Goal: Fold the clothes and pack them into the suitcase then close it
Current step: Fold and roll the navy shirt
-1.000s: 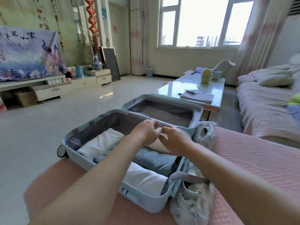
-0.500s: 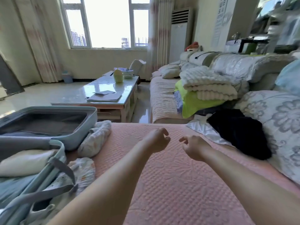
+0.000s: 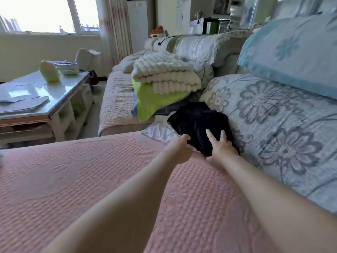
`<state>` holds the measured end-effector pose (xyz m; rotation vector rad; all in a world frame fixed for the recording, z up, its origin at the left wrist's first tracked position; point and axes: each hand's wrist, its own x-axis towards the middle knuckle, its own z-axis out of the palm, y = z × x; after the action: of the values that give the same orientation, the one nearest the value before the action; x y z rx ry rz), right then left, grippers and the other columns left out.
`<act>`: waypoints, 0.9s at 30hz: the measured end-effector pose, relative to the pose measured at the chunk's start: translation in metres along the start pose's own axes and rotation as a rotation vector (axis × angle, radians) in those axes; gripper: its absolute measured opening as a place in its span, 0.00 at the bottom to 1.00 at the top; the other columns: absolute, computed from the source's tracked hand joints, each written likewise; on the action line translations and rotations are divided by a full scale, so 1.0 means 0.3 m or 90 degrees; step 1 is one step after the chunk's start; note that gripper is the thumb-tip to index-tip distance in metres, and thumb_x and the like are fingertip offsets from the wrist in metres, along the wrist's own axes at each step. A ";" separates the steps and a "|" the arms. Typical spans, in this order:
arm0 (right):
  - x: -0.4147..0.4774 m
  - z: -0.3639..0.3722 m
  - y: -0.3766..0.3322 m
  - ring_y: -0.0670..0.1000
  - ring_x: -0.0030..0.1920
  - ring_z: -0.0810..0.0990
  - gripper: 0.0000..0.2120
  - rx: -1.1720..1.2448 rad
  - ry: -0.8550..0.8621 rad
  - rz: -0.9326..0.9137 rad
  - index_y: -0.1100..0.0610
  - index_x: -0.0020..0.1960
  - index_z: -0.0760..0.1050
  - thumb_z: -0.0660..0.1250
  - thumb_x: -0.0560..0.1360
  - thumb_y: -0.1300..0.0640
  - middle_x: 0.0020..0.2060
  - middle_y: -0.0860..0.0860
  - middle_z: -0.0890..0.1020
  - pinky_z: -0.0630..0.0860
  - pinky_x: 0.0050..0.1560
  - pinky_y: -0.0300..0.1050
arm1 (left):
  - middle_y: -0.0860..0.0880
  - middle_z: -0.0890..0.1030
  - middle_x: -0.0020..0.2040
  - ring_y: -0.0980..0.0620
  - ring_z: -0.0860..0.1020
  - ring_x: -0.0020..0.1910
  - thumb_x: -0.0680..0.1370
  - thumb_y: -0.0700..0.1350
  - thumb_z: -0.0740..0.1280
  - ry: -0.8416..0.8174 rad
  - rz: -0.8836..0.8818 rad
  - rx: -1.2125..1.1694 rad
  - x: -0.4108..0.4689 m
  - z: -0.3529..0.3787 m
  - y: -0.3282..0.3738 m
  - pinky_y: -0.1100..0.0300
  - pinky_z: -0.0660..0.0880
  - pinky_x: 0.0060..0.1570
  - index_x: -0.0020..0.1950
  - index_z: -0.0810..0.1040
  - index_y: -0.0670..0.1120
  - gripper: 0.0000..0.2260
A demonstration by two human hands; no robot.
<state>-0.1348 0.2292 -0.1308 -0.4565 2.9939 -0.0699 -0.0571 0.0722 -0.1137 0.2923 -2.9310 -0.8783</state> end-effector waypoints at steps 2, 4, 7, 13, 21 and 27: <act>0.051 0.032 0.023 0.59 0.71 0.65 0.41 0.044 -0.001 -0.003 0.39 0.81 0.44 0.66 0.79 0.57 0.76 0.56 0.54 0.72 0.65 0.56 | 0.46 0.68 0.70 0.48 0.74 0.56 0.81 0.45 0.60 0.001 0.017 -0.005 0.039 0.060 0.012 0.57 0.73 0.46 0.77 0.62 0.50 0.23; 0.084 0.044 0.035 0.58 0.69 0.71 0.32 0.112 0.059 -0.027 0.44 0.79 0.61 0.63 0.79 0.63 0.72 0.54 0.65 0.72 0.66 0.53 | 0.47 0.64 0.73 0.46 0.68 0.68 0.80 0.43 0.61 0.012 0.045 0.027 0.059 0.101 0.012 0.53 0.73 0.57 0.77 0.60 0.50 0.26; 0.047 0.029 0.028 0.59 0.62 0.77 0.20 0.258 0.186 -0.071 0.51 0.67 0.77 0.65 0.77 0.59 0.63 0.55 0.77 0.74 0.60 0.49 | 0.49 0.51 0.79 0.45 0.53 0.77 0.77 0.44 0.64 0.031 0.081 0.074 0.048 0.110 0.002 0.48 0.64 0.71 0.80 0.52 0.53 0.33; -0.269 -0.032 -0.053 0.52 0.42 0.78 0.04 0.421 0.197 -0.227 0.47 0.43 0.74 0.63 0.69 0.51 0.37 0.46 0.80 0.73 0.42 0.47 | 0.48 0.68 0.73 0.45 0.62 0.75 0.74 0.52 0.70 0.038 0.237 0.225 -0.101 -0.004 -0.003 0.51 0.61 0.70 0.70 0.71 0.54 0.25; -0.596 -0.038 -0.161 0.46 0.61 0.78 0.22 0.403 -0.130 -0.223 0.38 0.58 0.76 0.68 0.64 0.49 0.59 0.42 0.80 0.76 0.64 0.52 | 0.47 0.81 0.54 0.47 0.78 0.51 0.78 0.44 0.64 -0.103 0.177 0.335 -0.553 -0.236 -0.047 0.62 0.61 0.41 0.59 0.78 0.45 0.10; -0.887 -0.052 -0.373 0.51 0.50 0.80 0.14 0.333 -0.115 -0.328 0.43 0.47 0.78 0.62 0.72 0.61 0.46 0.48 0.82 0.75 0.49 0.45 | 0.50 0.81 0.49 0.47 0.79 0.47 0.72 0.51 0.73 -0.103 0.066 0.258 -0.935 -0.368 -0.163 0.57 0.74 0.49 0.59 0.79 0.52 0.16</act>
<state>0.1486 0.2025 -0.0807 -1.0662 2.4644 -0.7781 0.2388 0.0291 -0.0513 0.0880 -3.2222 -0.2999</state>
